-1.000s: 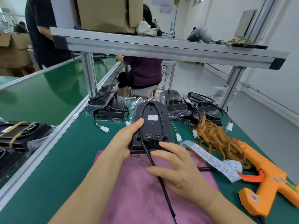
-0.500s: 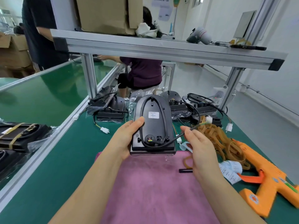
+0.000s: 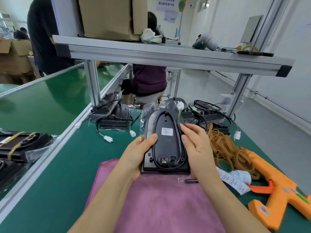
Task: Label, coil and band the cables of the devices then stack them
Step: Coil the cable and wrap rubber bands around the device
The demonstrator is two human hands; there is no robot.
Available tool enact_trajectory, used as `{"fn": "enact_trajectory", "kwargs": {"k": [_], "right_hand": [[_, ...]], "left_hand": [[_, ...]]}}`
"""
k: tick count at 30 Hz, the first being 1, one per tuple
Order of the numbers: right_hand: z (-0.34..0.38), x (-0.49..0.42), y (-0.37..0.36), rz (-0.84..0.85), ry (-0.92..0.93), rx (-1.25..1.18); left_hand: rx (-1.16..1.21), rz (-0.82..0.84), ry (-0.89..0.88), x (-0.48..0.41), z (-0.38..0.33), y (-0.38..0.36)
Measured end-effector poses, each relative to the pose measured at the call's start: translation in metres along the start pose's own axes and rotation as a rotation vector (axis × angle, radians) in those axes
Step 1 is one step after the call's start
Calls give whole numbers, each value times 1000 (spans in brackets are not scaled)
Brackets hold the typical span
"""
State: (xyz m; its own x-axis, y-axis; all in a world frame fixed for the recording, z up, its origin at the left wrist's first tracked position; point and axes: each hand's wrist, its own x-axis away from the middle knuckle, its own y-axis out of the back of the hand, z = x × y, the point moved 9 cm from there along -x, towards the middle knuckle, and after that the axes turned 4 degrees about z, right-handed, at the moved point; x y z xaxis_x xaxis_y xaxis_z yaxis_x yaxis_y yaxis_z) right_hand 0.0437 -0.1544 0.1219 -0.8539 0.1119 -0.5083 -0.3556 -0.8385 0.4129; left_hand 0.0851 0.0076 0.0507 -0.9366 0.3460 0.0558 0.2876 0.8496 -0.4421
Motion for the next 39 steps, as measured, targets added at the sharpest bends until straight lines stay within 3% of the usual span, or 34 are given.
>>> {"fn": "enact_trajectory", "kwargs": {"k": [7,10,13,16,19,23,25,28,30,32,36,39], "right_hand": [[-14,3,-4,9,-174,-375],[-36,12,-14,32,-429,-573],[-51,28,-38,187,-698,-826],[-58,44,-54,292,-821,-854],[-68,52,-64,254,-880,-936],[-74,54,-70,232,-891,-911],[-76,54,-70,230,-890,-932],[-81,57,-72,224,-913,-936],[-86,60,-74,226,-938,-904],[-90,62,-76,214,-958,-895],[-92,61,-75,203,-924,-859],[-97,66,-76,239,-918,-833]], "left_hand": [[26,-5,7,9,7,-9],[42,0,24,14,14,-8],[24,10,48,19,19,2],[-24,31,132,23,29,9],[-102,53,237,22,36,16],[-371,140,366,15,34,25],[-558,135,335,5,21,24],[-935,-134,-16,-24,-30,11],[-1152,-186,-333,-39,-59,-33],[-1322,-38,-426,-56,-53,-90],[-1657,361,-276,-89,11,-166],[-1912,475,-224,-107,46,-186]]}}
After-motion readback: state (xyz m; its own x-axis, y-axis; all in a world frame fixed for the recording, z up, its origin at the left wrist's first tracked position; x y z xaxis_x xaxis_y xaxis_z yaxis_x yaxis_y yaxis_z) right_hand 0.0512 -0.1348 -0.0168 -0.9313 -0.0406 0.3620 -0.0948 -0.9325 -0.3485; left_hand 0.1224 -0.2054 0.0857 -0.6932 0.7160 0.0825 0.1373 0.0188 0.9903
